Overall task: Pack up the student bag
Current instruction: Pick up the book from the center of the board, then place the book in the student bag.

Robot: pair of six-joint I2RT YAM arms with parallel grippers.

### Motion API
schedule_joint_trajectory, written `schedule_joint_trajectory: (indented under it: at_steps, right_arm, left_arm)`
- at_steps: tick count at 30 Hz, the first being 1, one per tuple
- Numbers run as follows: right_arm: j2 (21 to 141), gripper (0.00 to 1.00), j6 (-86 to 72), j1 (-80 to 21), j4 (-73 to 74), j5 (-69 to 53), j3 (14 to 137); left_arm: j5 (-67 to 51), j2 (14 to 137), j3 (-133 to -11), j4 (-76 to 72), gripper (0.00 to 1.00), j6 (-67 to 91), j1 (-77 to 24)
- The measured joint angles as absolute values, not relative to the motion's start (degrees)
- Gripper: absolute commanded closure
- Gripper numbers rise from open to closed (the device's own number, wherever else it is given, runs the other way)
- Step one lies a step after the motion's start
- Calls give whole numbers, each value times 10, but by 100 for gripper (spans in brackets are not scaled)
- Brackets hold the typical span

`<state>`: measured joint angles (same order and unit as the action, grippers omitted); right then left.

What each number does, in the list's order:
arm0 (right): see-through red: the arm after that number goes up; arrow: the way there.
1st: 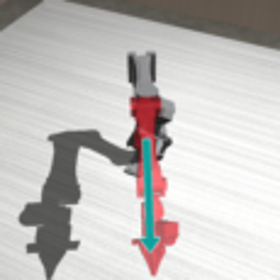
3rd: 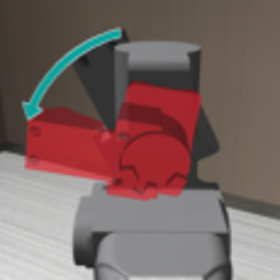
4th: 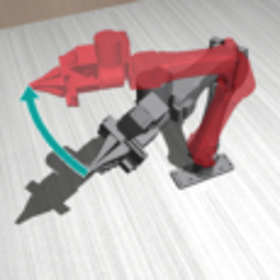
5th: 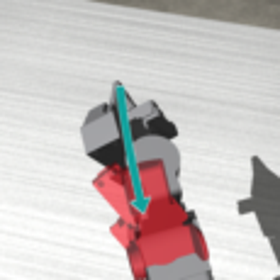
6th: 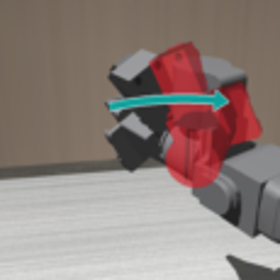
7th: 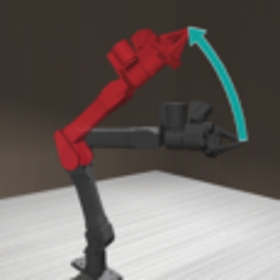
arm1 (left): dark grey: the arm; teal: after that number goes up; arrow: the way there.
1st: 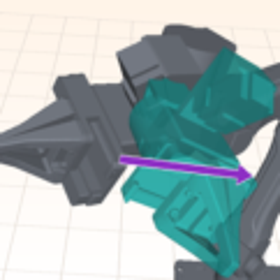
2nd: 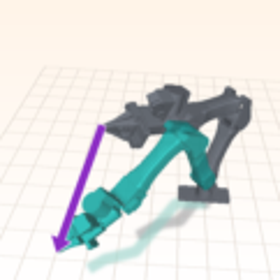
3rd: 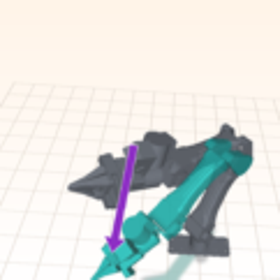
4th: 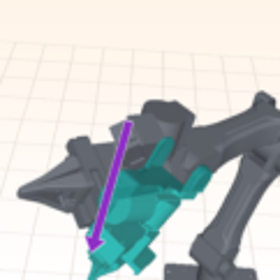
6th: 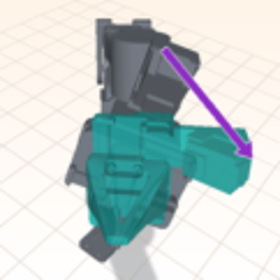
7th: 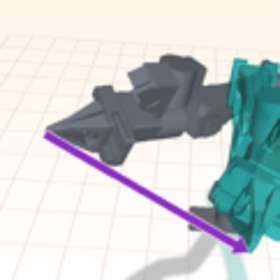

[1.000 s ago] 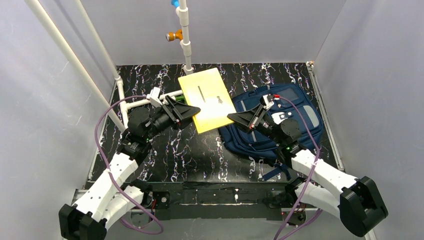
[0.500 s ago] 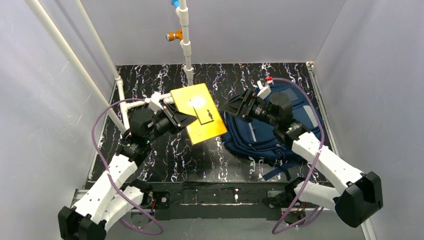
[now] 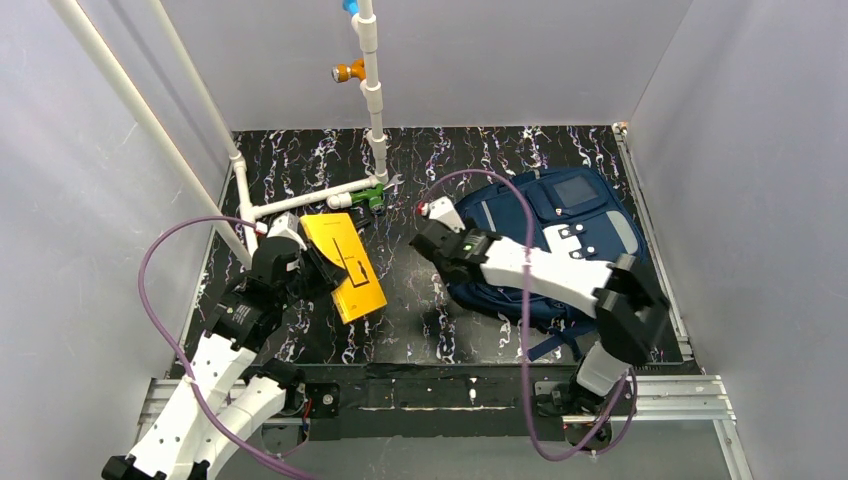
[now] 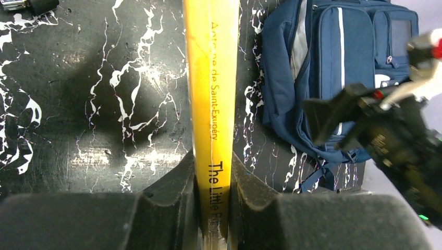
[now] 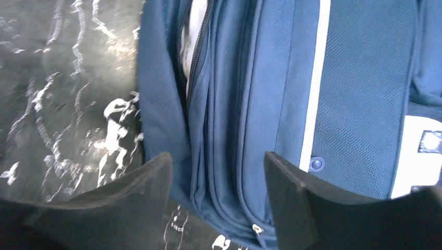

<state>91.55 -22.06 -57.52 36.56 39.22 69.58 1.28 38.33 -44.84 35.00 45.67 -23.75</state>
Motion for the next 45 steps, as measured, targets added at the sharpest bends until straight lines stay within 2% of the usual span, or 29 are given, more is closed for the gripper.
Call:
schedule_joint_trajectory:
  at_steps: [8,12,15,20,22,26,32,37,41,45]
  right_arm:
    - [1040,37,-169,-583,371,516,749]
    - [1066,30,-156,-584,352,522,763]
    - [1072,31,-148,-584,342,515,763]
    - [1093,74,-159,-582,341,548,762]
    - [1098,97,-162,-582,342,570,759]
    - [1079,99,-152,-584,347,569,761]
    - [932,99,-130,-540,373,394,777]
    - [789,99,-155,-377,340,122,763]
    - [754,99,-179,-303,332,-15,751]
    - [752,99,-197,-289,333,-77,750]
  left_arm:
    - [-27,382,-443,352,100,451,-237]
    - [-43,381,-441,348,100,453,-237]
    - [-51,381,-438,347,100,455,-237]
    - [-58,381,-436,343,100,454,-237]
    - [-61,381,-436,342,100,454,-237]
    - [-77,387,-436,331,100,454,-237]
    - [-176,448,-435,264,100,477,-237]
    - [-280,508,-419,118,100,576,-239]
    - [-303,560,-424,48,100,622,-269]
    - [-299,628,-449,16,100,642,-322]
